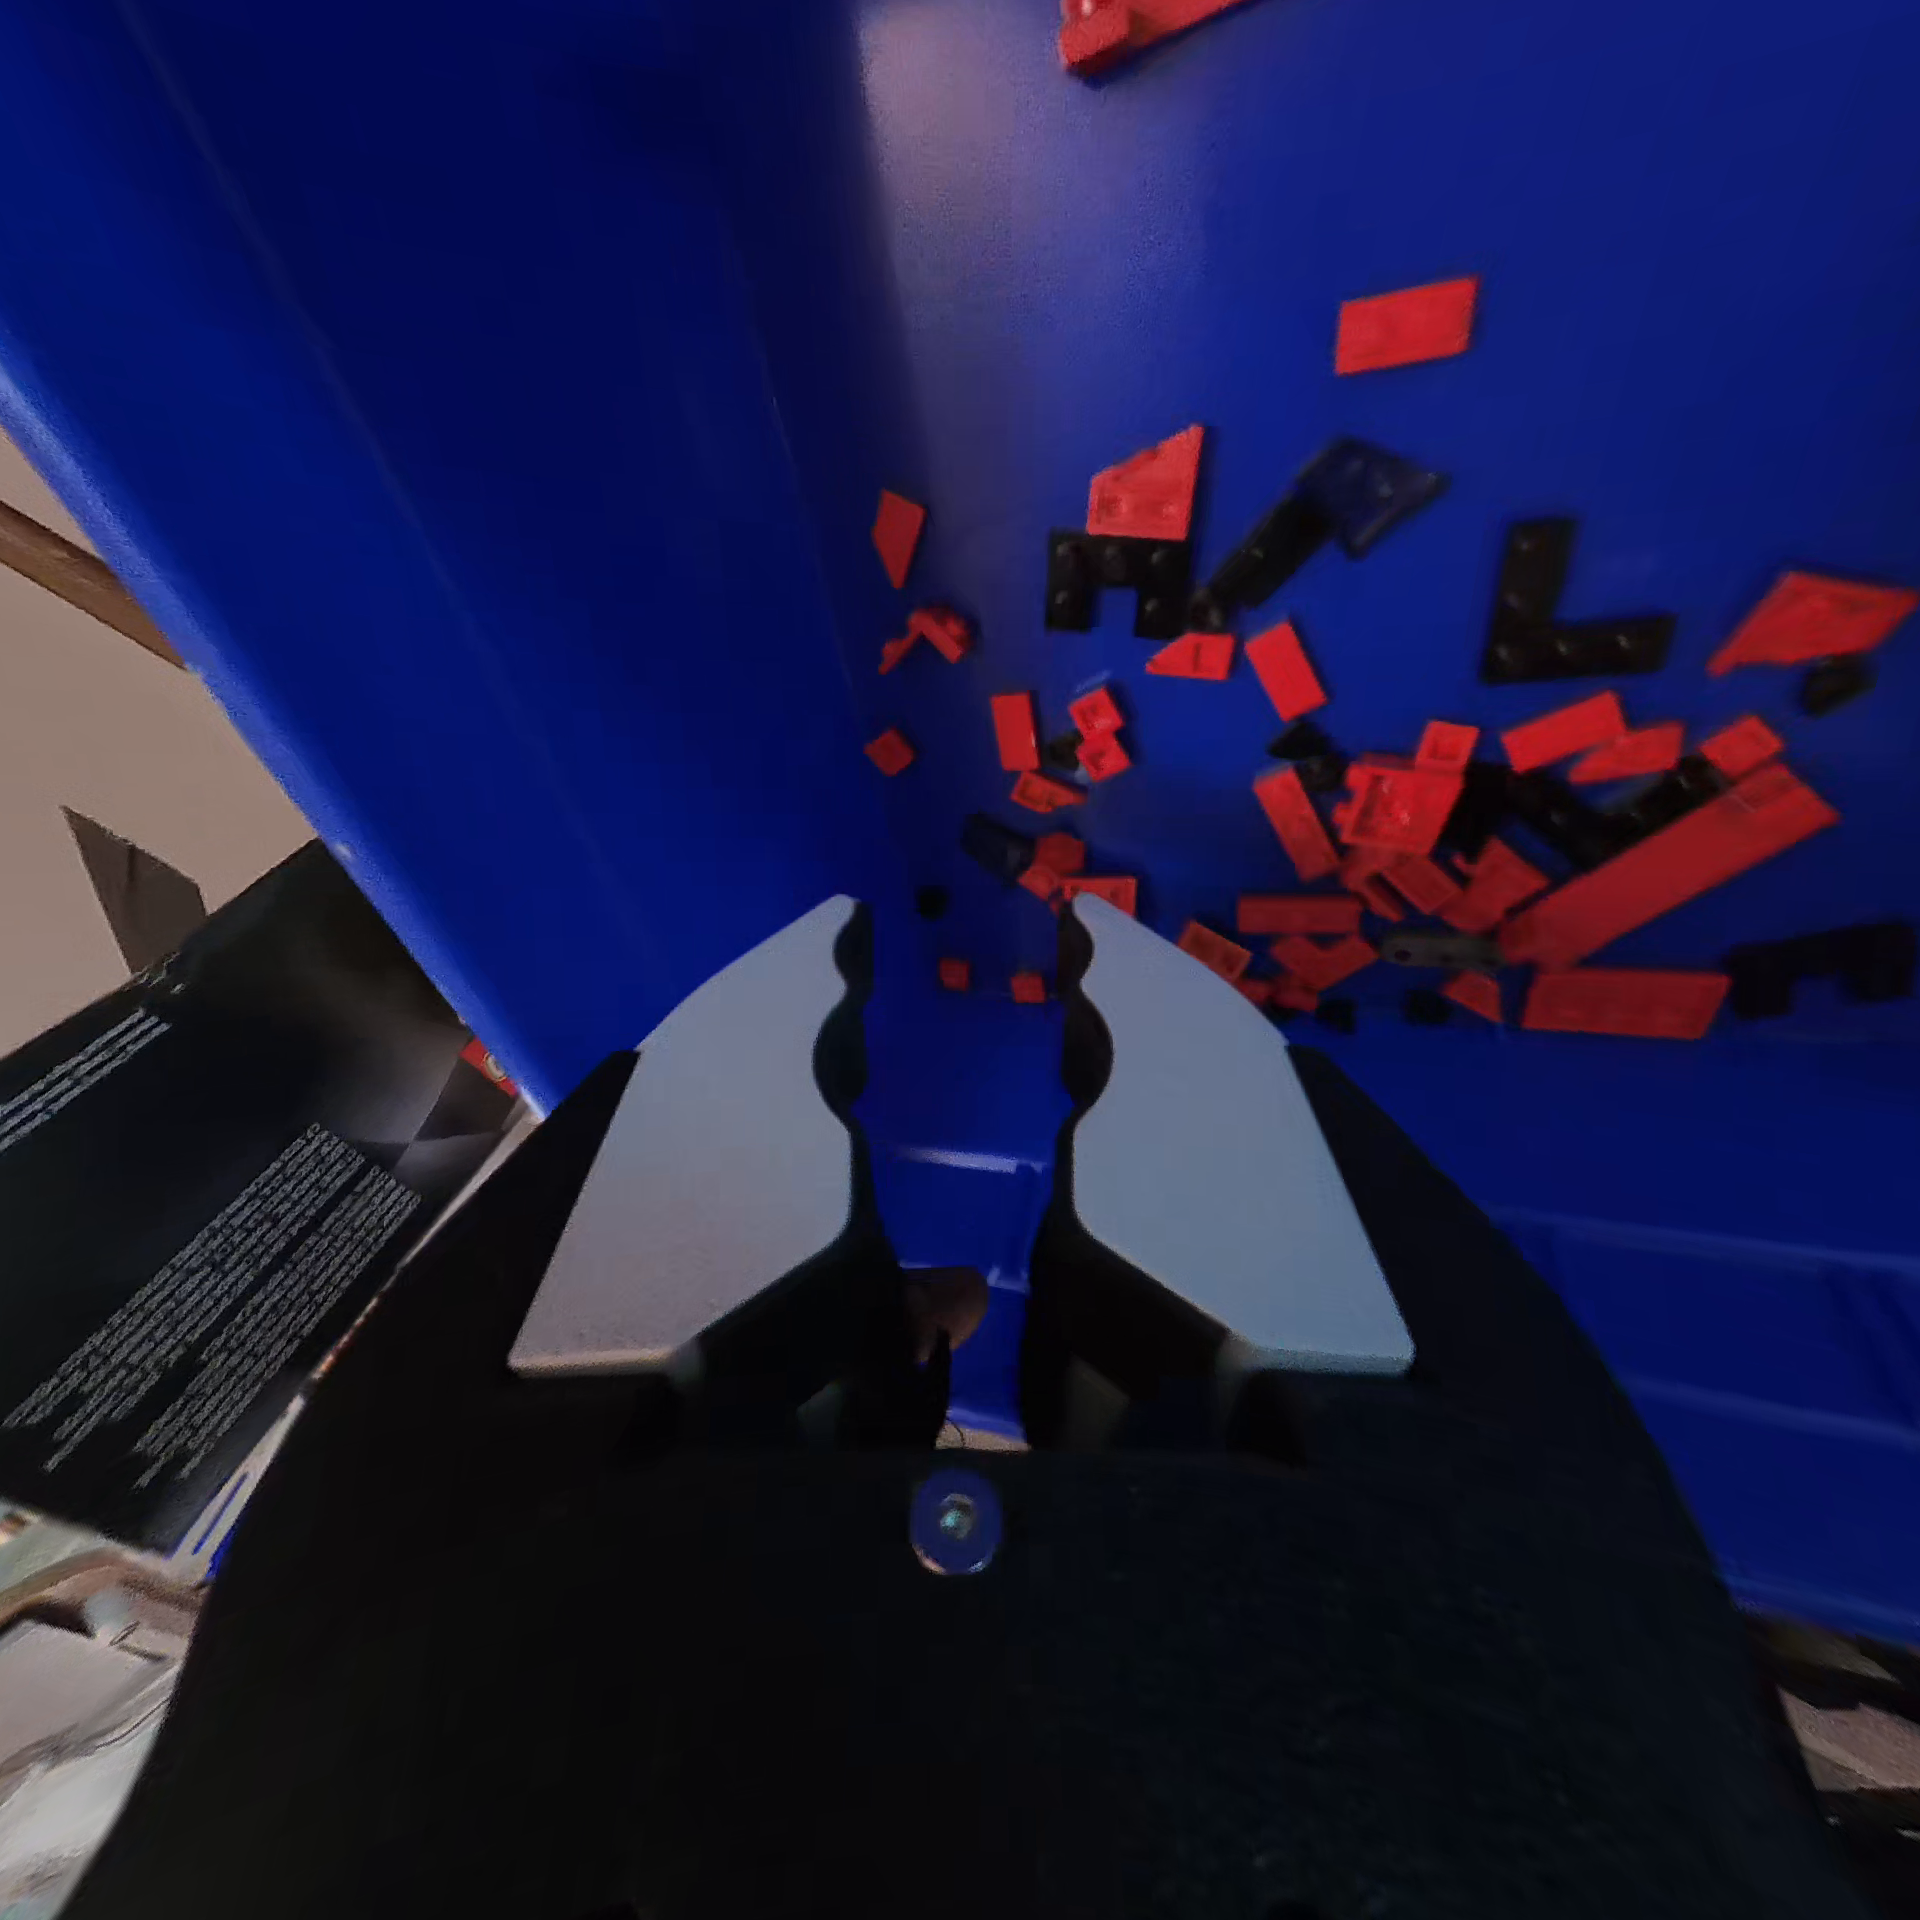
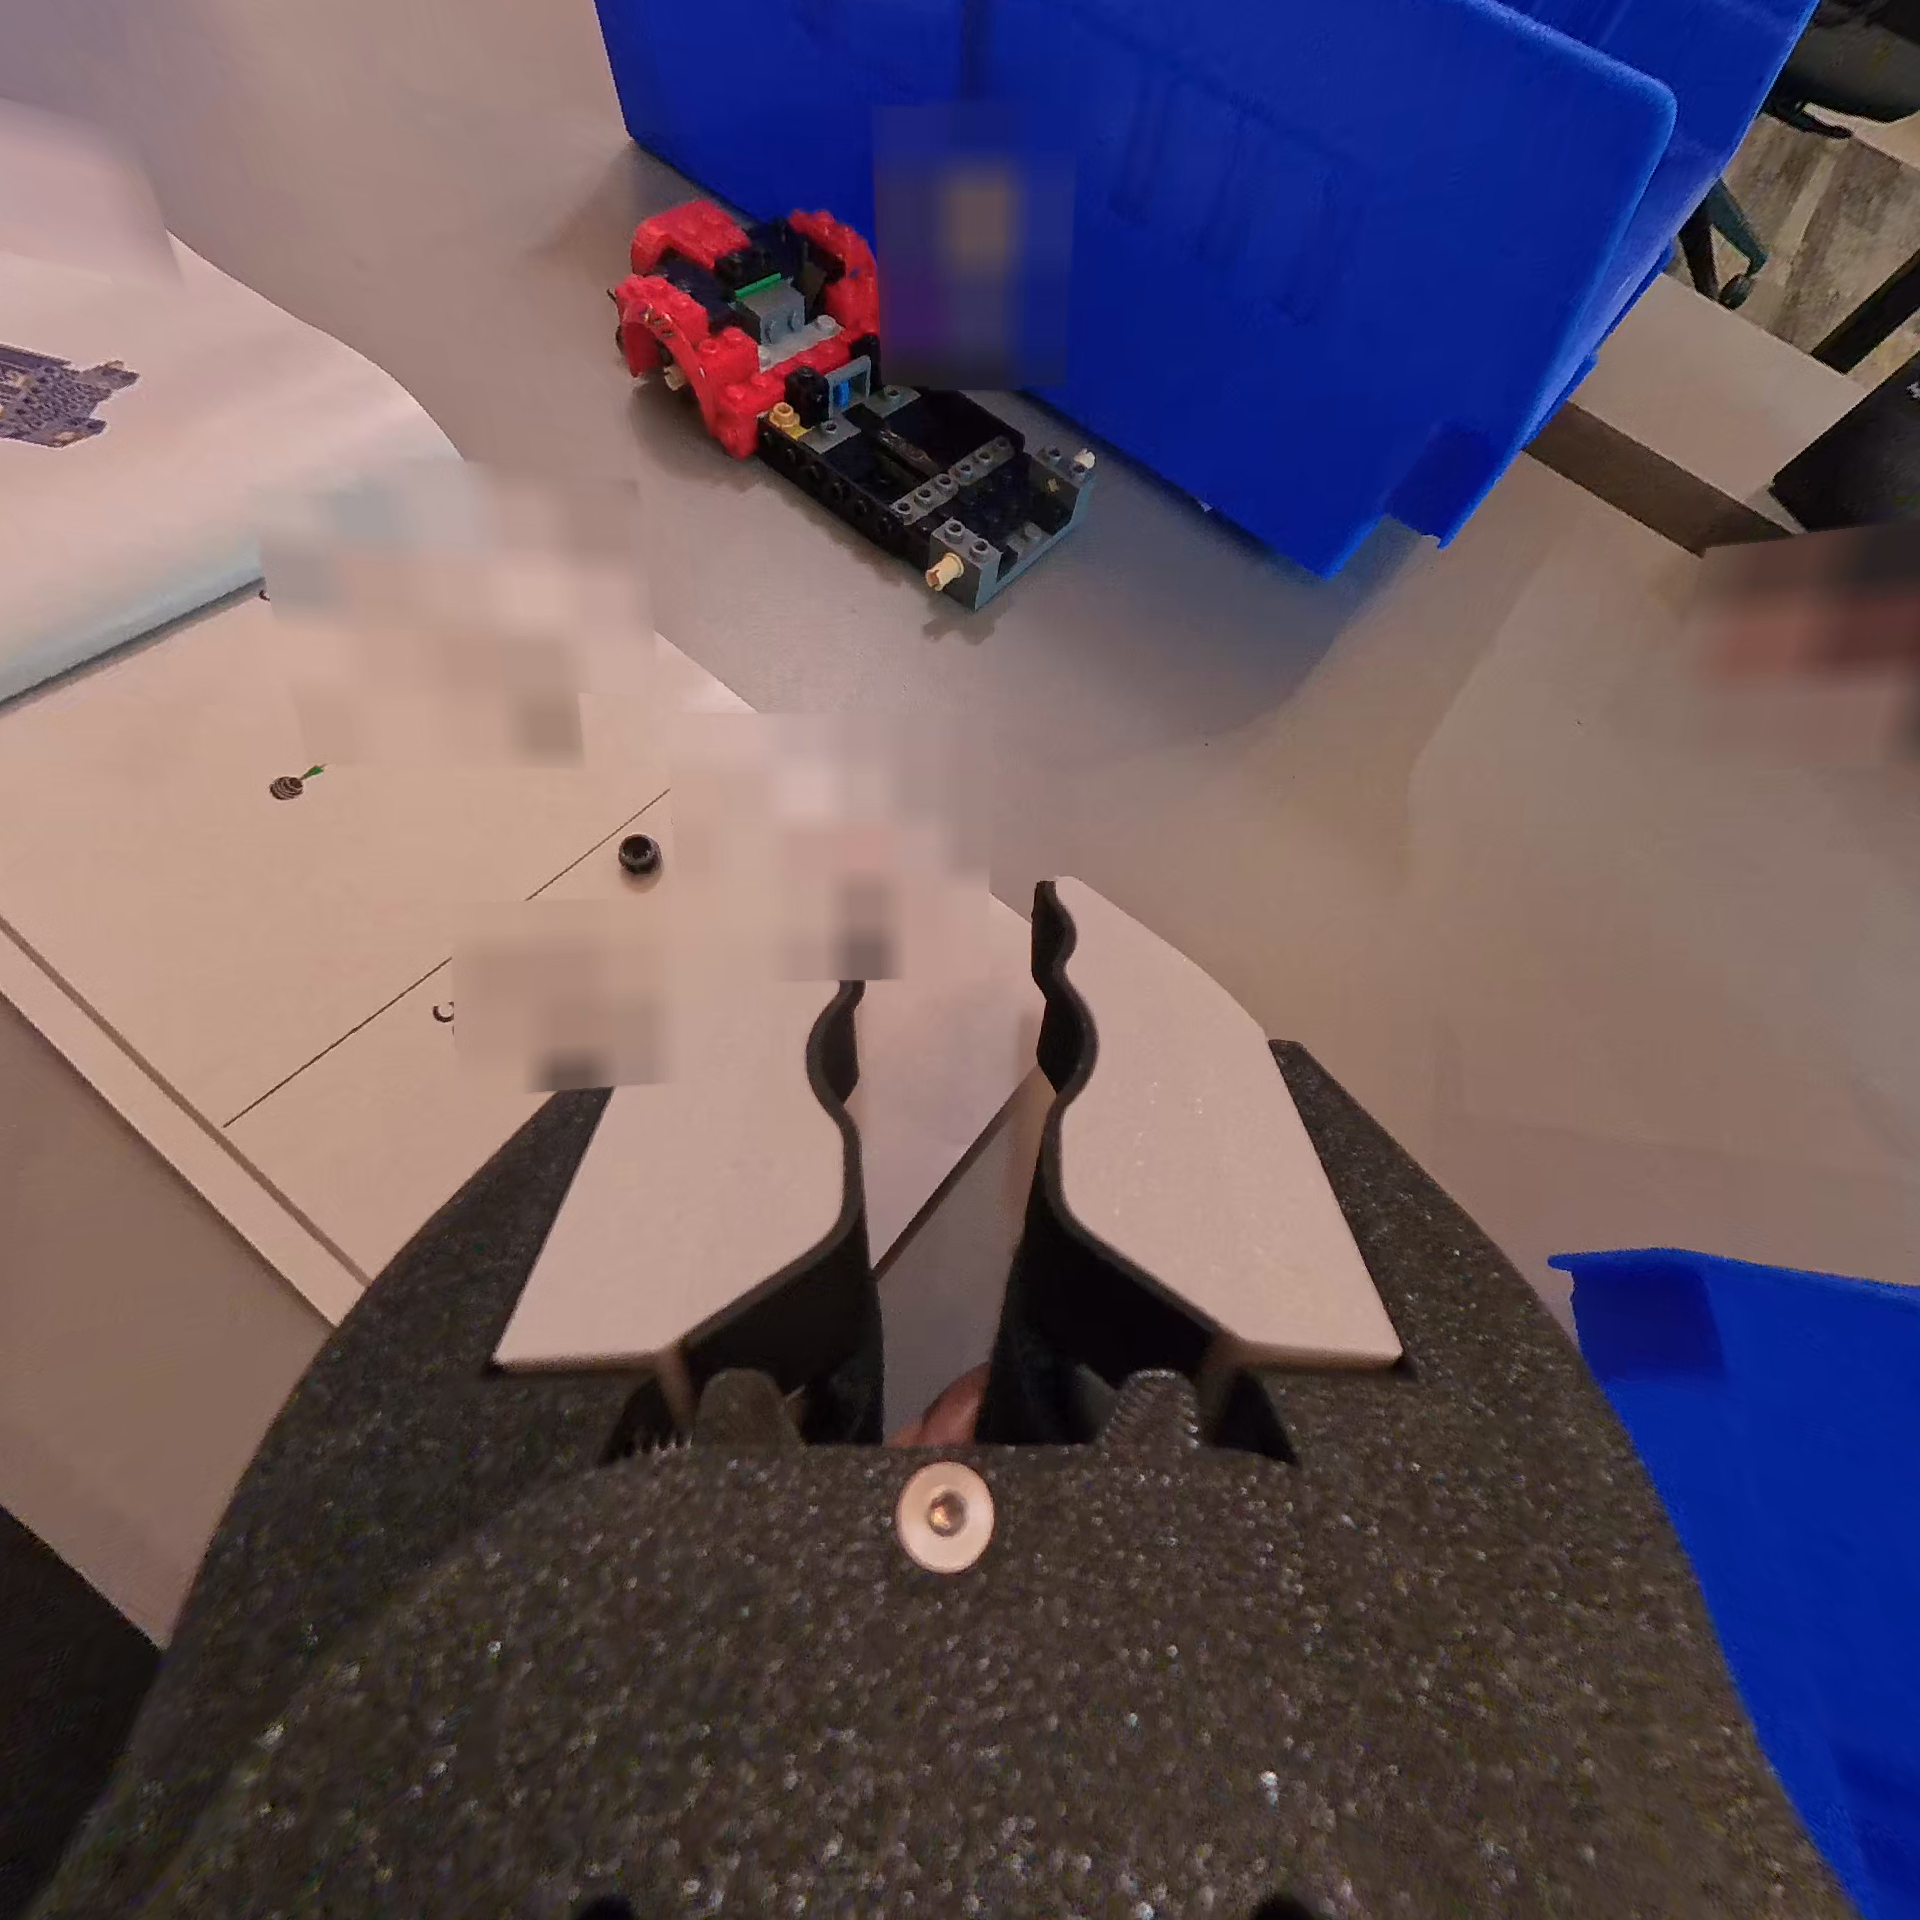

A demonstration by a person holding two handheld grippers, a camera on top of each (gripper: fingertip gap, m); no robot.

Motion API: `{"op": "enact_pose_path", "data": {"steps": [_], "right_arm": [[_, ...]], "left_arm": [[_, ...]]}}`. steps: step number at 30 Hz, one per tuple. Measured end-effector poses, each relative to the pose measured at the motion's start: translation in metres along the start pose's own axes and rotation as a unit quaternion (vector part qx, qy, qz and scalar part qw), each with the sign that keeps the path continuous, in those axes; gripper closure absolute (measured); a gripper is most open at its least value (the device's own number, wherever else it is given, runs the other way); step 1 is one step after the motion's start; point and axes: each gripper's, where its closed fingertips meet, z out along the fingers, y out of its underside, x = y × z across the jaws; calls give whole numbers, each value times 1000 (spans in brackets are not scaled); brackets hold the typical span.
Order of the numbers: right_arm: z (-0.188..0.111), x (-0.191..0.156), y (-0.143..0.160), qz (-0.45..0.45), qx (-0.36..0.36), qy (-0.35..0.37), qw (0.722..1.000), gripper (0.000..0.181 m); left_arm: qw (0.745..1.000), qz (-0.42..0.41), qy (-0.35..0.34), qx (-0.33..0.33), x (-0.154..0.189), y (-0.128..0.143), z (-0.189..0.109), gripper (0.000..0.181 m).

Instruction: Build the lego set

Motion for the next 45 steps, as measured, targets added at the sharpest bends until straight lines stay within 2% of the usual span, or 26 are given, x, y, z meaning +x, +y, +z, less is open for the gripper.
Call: {"op": "enact_pose_path", "data": {"steps": [1, 2, 4, 9, 11, 14, 18, 21, 24, 26, 30, 34, 38, 41, 45], "right_arm": [[0, 0, 0, -1, 0, 0, 1000, 150], [0, 0, 0, -1, 0, -1, 1000, 150], [0, -1, 0, -2, -1, -2, 1000, 150], [1, -1, 1, -2, -3, -3, 1000, 150], [1, -1, 1, -2, -4, -4, 1000, 150], [1, -1, 1, -3, -2, -5, 1000, 150], [1, -1, 1, -2, -3, -6, 1000, 150], [1, -2, 1, -5, -5, -7, 1000, 150], [1, -3, 1, -7, -4, -8, 1000, 150], [1, -3, 0, -7, -3, -9, 1000, 150], [0, -3, 0, -9, 0, -11, 1000, 150], [0, -5, -1, -13, 2, -13, 1000, 150], [1, -7, -2, -15, 3, -19, 1000, 150], [1, -9, -3, -16, 6, -23, 1000, 150], [0, -11, -6, -18, 13, -27, 999, 151]], "left_arm": [[1000, -4, 3, -2, -1, -2, 4, 144], [1000, -6, 6, 0, -3, -4, 6, 151], [1000, 1, 10, 17, -3, -12, 10, 181], [993, -45, -32, 106, -16, -44, 9, 178], [990, -92, -37, 98, -21, -42, 14, 173], [980, -173, 25, 93, -8, -42, 24, 164], [965, -245, 43, 80, -3, -37, 29, 161], [962, -262, 37, 68, -4, -34, 34, 160], [961, -265, 51, 67, -2, -37, 37, 167], [960, -263, 50, 77, -4, -40, 39, 177], [958, -264, 61, 99, -4, -41, 36, 178], [952, -260, 39, 160, -6, -48, 5, 179], [943, -233, 4, 237, 5, -66, -54, 178], [933, -187, -10, 307, 31, -96, -107, 179], [923, -94, 6, 373, 88, -148, -163, 179]]}}
